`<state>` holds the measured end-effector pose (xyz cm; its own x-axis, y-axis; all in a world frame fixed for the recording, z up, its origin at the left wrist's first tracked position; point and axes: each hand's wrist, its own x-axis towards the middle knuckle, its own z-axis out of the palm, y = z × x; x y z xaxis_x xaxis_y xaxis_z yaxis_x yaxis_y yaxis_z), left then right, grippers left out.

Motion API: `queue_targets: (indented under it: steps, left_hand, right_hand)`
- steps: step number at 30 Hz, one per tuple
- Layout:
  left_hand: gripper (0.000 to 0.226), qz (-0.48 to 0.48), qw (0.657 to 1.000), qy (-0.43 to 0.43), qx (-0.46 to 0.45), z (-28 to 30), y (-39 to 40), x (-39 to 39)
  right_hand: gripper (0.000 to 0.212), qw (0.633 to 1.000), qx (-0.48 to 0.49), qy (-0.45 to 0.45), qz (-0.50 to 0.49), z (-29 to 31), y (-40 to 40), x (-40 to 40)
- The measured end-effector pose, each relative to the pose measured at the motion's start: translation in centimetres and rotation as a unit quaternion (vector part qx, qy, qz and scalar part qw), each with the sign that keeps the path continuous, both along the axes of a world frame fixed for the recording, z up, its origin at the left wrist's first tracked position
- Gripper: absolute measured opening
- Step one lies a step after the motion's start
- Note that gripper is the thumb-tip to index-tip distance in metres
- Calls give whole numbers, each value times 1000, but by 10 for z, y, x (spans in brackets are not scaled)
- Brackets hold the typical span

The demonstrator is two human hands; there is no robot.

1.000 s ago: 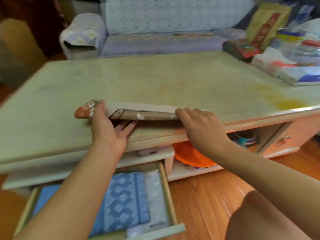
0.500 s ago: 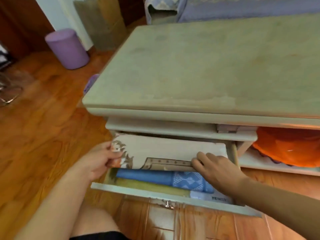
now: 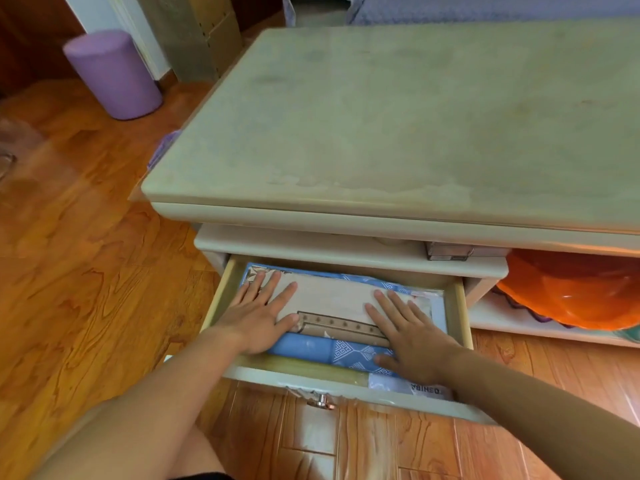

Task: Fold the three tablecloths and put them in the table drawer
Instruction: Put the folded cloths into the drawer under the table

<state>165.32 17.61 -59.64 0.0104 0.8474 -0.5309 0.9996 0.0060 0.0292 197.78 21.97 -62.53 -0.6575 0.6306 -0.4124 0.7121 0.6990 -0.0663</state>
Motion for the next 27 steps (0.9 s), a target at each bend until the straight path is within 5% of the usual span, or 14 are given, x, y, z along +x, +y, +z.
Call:
queue_targets:
  steps: [5,8,12,15,21,25,27]
  left_hand:
    - [68,-7,999,35,14,3,14,5]
    - [68,3,999,48,4,10,22,10]
    - [56,55,998,-16,35,56,23,33]
    - [36,87,982,-73,151,86,-5,48]
    - [31,186,968,-165,-15,72,-25,45]
    - [26,224,943,-246,11,59,-11,59]
    - [53,228,930,-288,7,50,-8,70]
  right_hand:
    - [104,995,-51,56,-60,39,-7,-17]
    - [92,990,-75,113,24,66,-62,-30]
    - [64,982,119,75,122,43,-75,-21]
    - [61,980,139,100,103,45,-50,-21]
    - [94,971,202,90,-87,66,-20,-28]
    - [58,966,213,118,-88,67,-31,-31]
    - [36,971,136,159,-120,66,-45,-34]
